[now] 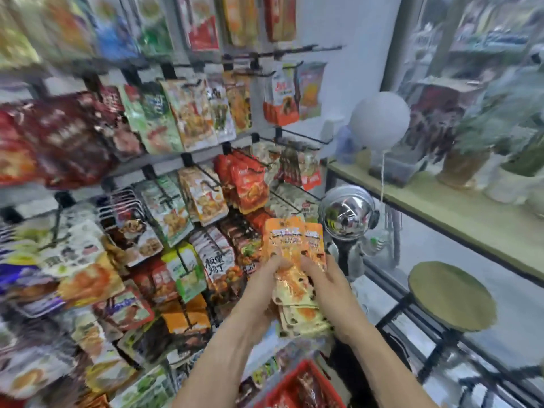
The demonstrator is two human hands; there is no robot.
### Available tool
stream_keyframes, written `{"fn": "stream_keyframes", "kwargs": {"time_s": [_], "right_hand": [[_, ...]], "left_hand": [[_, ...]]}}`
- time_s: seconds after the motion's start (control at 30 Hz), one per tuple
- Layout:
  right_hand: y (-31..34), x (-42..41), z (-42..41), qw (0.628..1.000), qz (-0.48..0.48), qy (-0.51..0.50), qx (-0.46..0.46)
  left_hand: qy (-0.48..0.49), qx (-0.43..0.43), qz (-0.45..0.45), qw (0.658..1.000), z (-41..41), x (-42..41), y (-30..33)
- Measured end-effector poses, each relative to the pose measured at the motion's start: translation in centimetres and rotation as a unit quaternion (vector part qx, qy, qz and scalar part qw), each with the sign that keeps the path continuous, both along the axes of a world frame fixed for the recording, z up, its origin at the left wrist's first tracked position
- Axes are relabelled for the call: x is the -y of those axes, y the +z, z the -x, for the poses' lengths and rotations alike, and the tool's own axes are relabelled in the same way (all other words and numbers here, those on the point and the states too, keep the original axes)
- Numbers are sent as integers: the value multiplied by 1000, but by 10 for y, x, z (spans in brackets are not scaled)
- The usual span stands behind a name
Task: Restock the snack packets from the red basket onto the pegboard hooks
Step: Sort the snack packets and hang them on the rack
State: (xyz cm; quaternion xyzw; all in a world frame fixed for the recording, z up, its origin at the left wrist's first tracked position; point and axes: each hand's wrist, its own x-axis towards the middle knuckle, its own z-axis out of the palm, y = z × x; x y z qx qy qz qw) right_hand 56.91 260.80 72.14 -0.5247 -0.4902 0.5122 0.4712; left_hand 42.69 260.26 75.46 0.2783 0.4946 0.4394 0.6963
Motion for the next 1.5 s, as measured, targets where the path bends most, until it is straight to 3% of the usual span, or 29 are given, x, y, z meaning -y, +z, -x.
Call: {"fn": "stream_keyframes", "kwargs": {"time_s": [0.13, 0.2, 0.37, 0.43, 0.53, 0.6, 0.83, 1.23, 1.5], "right_hand": [[7, 9, 4, 997, 21, -30, -71], [10, 9, 5, 995, 24, -33, -86], [2, -8, 2, 996, 30, -24, -85], [10, -15, -4, 999, 17, -28, -36], [19, -28, -21, 990, -28, -13, 140], [27, -37, -32, 977, -47, -11, 207], [20, -62, -55, 992, -74, -14, 99], [29, -82, -45, 998, -22, -7, -53], [51, -89, -31, 995, -34, 5, -91]], "left_hand": [[-1, -80, -52, 995, 4, 18, 16], [19, -62, -41, 997, -3, 24, 18], [32, 119, 21, 992, -35, 21, 23], [34, 144, 14, 989, -41, 12, 18], [46, 166, 25, 985, -54, 2, 20], [62, 182, 32, 981, -62, -4, 18], [119, 199, 17, 973, -88, -21, 14], [139, 199, 16, 970, -63, -44, 26], [96, 91, -12, 991, -29, -48, 38]]}}
